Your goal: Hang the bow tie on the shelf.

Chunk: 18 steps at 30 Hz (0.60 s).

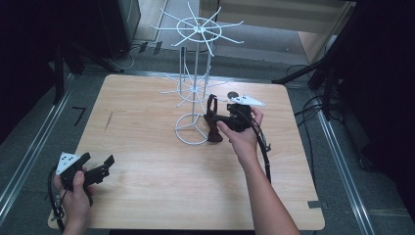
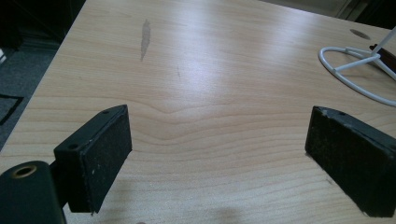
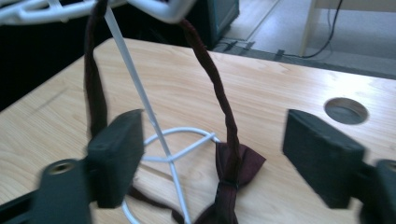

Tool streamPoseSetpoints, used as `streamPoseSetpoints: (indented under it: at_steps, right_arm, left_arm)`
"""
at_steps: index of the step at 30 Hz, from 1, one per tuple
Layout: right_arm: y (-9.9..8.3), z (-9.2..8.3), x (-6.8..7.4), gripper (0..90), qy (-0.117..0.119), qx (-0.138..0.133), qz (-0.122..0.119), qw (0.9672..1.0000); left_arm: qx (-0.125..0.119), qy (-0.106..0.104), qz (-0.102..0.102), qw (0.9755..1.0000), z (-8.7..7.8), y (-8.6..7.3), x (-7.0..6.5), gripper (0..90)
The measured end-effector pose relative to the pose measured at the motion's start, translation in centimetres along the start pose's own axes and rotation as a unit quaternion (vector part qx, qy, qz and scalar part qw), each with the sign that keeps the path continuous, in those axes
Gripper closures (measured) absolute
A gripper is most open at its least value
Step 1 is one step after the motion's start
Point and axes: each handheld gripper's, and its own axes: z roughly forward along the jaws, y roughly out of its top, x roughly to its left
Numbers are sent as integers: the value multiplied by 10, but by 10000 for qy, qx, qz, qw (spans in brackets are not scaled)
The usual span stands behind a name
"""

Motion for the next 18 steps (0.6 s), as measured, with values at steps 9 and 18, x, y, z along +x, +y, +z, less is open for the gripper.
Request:
streamPoseSetpoints:
  at_steps: [9, 18]
  right_arm:
    - [-17, -18, 0, 75, -173, 185, -336, 9991]
    - [-38, -39, -16, 33, -168, 190, -164, 9995]
  left_arm:
    - [2, -4, -7, 10000, 0, 0, 0, 79]
    - [-11, 6, -4, 10000, 0, 0, 0, 79]
